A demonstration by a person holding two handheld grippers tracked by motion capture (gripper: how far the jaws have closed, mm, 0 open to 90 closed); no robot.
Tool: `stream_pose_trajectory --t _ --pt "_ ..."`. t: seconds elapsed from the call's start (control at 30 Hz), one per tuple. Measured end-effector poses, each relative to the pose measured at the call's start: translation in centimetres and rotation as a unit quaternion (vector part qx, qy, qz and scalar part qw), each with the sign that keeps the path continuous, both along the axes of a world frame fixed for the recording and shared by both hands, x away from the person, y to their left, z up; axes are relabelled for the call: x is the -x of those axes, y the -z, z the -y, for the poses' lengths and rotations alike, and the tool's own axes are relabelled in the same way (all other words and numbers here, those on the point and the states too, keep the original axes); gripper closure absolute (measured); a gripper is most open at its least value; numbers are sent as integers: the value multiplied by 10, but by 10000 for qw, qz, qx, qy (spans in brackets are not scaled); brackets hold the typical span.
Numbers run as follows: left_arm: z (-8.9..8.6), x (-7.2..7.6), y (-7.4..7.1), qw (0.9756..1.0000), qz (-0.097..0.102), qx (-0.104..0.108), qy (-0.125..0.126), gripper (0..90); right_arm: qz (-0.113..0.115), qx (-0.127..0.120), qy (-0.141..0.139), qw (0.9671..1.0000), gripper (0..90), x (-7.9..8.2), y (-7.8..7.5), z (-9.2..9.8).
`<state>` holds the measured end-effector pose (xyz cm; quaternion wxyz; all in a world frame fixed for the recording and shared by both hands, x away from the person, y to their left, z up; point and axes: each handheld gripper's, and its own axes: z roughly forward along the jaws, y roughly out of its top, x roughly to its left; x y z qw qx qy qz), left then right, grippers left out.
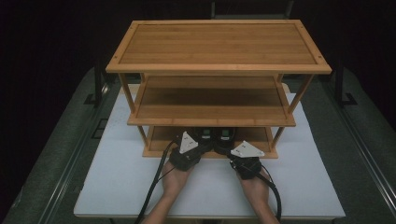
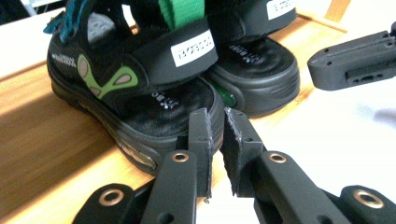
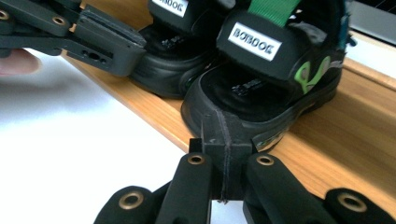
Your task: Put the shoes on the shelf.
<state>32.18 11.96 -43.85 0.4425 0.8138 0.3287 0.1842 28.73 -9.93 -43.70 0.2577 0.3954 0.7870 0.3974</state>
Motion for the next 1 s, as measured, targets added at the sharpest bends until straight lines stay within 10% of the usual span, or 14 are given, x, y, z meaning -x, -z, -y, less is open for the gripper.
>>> stream_pose_trajectory --t 1.0 --pt "-2 11 -11 9998 -32 -3 211 780 -260 -288 -92 9992 897 -1 -1 10"
